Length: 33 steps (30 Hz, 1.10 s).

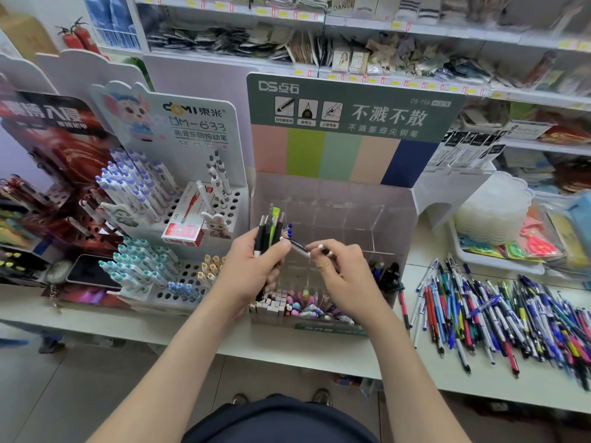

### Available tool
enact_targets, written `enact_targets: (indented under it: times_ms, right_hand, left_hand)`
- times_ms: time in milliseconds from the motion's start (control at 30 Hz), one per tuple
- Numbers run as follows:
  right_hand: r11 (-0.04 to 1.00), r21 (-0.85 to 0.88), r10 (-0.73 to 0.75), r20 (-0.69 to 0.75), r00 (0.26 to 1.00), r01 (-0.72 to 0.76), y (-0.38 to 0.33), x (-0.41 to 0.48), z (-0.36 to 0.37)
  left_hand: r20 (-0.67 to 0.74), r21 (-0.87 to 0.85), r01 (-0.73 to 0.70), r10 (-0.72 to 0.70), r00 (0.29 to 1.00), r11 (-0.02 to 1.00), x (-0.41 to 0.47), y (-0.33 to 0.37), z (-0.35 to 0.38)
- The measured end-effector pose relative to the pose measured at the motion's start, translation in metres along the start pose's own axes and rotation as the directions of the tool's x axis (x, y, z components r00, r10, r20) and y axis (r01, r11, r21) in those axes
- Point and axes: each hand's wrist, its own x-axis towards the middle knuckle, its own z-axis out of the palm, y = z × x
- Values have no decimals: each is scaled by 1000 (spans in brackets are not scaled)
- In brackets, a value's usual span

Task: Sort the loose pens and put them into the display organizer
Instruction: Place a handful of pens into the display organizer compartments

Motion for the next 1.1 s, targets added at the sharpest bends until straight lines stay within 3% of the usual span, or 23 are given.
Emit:
enact_targets:
  times_ms: [133,233,333,433,533,667,733,833,933,1000,1100]
  right_hand:
    - [995,70,-74,101,992,67,-9,-2,12]
    - [988,153,-43,32,999,37,-13,-3,13]
    - [933,354,82,-41,996,-62,-13,-2,4]
    - [898,437,99,-70,993,-59,-22,-3,-8]
    - [952,303,-18,-104,994,48,-35,-2,-11]
    - [977,-179,-107,52,993,115,-28,3,-10]
    - [974,-196,-93,99,991,111,-26,4,-13]
    - [983,-129,-123,69,990,131,-24,6,-19]
    - [993,-58,-107,-50,993,104,-18,11,-30]
    - [998,-12,-63,-69,996,62,-15,14,-36]
    - [998,62,23,-132,991,-15,-12,17,-39]
  left_hand:
    - [19,115,-43,41,999,992,-1,-5,13]
    - [-8,72,-20,21,1000,997,-1,-5,17]
    - [14,55,32,-32,999,998,-3,-6,15]
    - [21,453,-28,21,1000,891,-4,-9,13]
    - [101,631,-62,-3,995,773,-6,-7,15]
    - [180,735,-99,-52,982,671,-3,-8,11]
    - [202,760,-111,-70,977,640,-2,-6,8]
    - [223,757,-125,-75,972,641,0,-4,5]
    - [240,750,-146,-60,969,645,0,-5,2]
    - [187,676,-108,-28,982,729,1,-6,2]
    - [-10,447,9,-5,1000,895,4,-8,5]
